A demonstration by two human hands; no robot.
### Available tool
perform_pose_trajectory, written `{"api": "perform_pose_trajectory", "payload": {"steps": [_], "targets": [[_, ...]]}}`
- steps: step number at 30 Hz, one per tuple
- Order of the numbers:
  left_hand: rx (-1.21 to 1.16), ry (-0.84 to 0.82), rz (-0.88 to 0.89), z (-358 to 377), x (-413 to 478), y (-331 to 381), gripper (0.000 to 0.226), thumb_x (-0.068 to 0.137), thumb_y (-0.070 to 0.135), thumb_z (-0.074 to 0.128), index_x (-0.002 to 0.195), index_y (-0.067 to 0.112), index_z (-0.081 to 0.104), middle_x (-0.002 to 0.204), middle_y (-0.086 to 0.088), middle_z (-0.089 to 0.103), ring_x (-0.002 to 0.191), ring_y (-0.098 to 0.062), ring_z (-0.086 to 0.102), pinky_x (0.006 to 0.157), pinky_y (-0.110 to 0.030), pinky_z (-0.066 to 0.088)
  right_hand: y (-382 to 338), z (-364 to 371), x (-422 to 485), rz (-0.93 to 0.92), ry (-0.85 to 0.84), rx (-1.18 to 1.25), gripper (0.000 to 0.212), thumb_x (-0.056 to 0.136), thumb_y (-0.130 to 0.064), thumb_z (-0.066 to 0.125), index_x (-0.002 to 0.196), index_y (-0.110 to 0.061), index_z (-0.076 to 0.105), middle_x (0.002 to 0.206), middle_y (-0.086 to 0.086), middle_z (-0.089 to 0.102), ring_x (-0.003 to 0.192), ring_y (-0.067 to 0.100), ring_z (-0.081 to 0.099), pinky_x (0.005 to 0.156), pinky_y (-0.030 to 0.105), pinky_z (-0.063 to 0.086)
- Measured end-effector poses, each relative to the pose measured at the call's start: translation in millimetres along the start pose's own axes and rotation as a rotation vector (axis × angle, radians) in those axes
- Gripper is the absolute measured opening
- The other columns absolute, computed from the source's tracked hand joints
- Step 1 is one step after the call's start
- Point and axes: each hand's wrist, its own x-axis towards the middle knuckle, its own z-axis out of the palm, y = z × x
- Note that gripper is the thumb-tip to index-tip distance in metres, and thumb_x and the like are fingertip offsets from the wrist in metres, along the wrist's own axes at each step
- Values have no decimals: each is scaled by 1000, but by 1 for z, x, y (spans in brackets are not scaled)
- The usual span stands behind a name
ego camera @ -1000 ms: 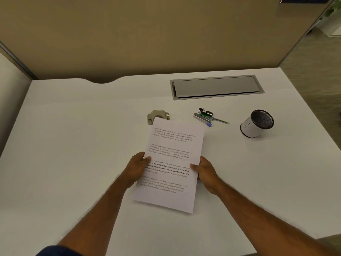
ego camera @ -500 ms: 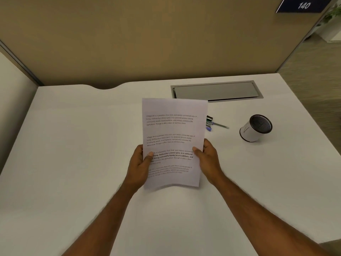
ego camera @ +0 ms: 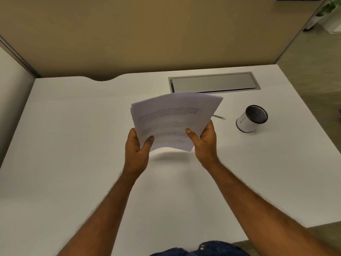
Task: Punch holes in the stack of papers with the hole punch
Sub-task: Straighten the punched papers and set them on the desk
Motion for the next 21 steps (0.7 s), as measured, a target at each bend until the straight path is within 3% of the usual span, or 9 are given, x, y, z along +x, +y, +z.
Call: {"api": "perform_pose_trajectory", "payload": {"steps": [5,10,13,15,18,21], "targets": [[-39,23,7,2,-3,0,37,86,16,63,121,7,56,110,0,66,103,-17,65,80,-19,54,0,1,-2,-5,-25,-41,42,86,-17,66,124,-23,50,113,0,64,105,21,62,85,33,58],[-19,53,13,4,-5,10,28,88,17,62,116,16,58,108,6,67,102,-15,65,79,-21,55,-12,5,-4,-56,-33,-46,39,86,-18,64,119,-34,51,108,-6,65,101,20,64,81,31,59],[-5,84,57,1,-6,14,31,87,18,63,117,11,58,108,3,67,101,-16,65,78,-20,55,-19,3,-4,-107,-27,-35,42,84,-19,64,123,-27,48,110,-2,64,101,20,64,80,29,59],[4,98,84,-3,-7,13,34,86,18,66,117,6,59,106,0,67,98,-16,66,76,-18,55,-18,1,-3,-128,-26,-36,42,85,-17,65,121,-31,47,110,-2,64,103,18,64,83,30,59],[6,74,64,-7,-7,9,29,85,19,67,113,11,60,105,0,68,96,-19,67,77,-22,56,-12,-2,-3,-83,-18,-69,41,87,-16,65,116,-40,48,110,-5,65,101,19,64,81,32,59],[33,41,40,-6,-8,7,22,86,22,65,108,20,59,103,2,68,94,-15,67,76,-25,58,-6,-3,-3,-22,-41,-61,39,90,-11,63,116,-37,49,108,-7,65,98,19,66,79,35,60]]}}
